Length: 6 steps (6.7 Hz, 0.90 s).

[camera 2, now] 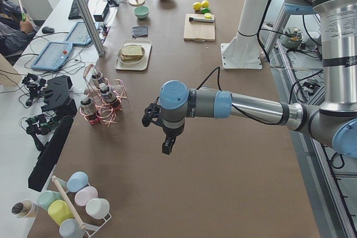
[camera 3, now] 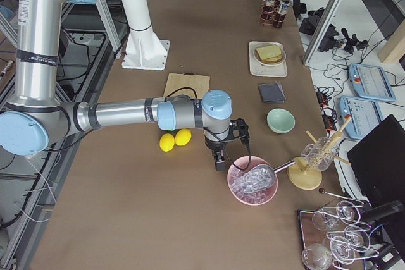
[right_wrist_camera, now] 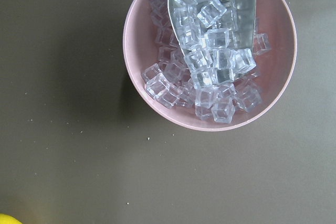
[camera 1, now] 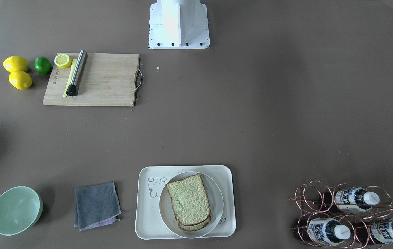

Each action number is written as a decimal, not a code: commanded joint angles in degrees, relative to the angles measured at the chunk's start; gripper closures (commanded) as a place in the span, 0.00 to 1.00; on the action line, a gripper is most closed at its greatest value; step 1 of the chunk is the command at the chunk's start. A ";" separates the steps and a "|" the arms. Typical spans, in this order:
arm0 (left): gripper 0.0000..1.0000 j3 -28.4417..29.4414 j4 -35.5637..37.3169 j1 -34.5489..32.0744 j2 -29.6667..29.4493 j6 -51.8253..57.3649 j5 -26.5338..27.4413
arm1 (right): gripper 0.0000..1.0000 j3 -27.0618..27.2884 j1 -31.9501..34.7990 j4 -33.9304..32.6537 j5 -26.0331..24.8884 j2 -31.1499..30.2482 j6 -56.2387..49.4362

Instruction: Make sandwich and place on tray

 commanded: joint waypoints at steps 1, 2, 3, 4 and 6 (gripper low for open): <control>0.02 0.60 -0.05 -0.01 0.51 -0.03 1.38 | 0.00 -0.63 0.04 -0.26 -0.62 -0.12 0.51; 0.02 1.22 -0.05 -0.27 0.51 -0.11 1.20 | 0.00 -0.64 0.04 -0.17 -0.53 -0.12 0.26; 0.02 2.18 -0.14 -0.36 -0.18 -0.20 1.38 | 0.00 -0.72 -0.05 -0.26 -0.53 -0.21 0.25; 0.02 1.93 -0.23 -0.36 -0.19 -0.29 1.38 | 0.00 -0.72 -0.05 -0.26 -0.53 -0.21 0.51; 0.02 1.75 -0.23 -0.36 -0.19 -0.29 1.38 | 0.00 -0.72 -0.05 -0.26 -0.36 -0.21 0.52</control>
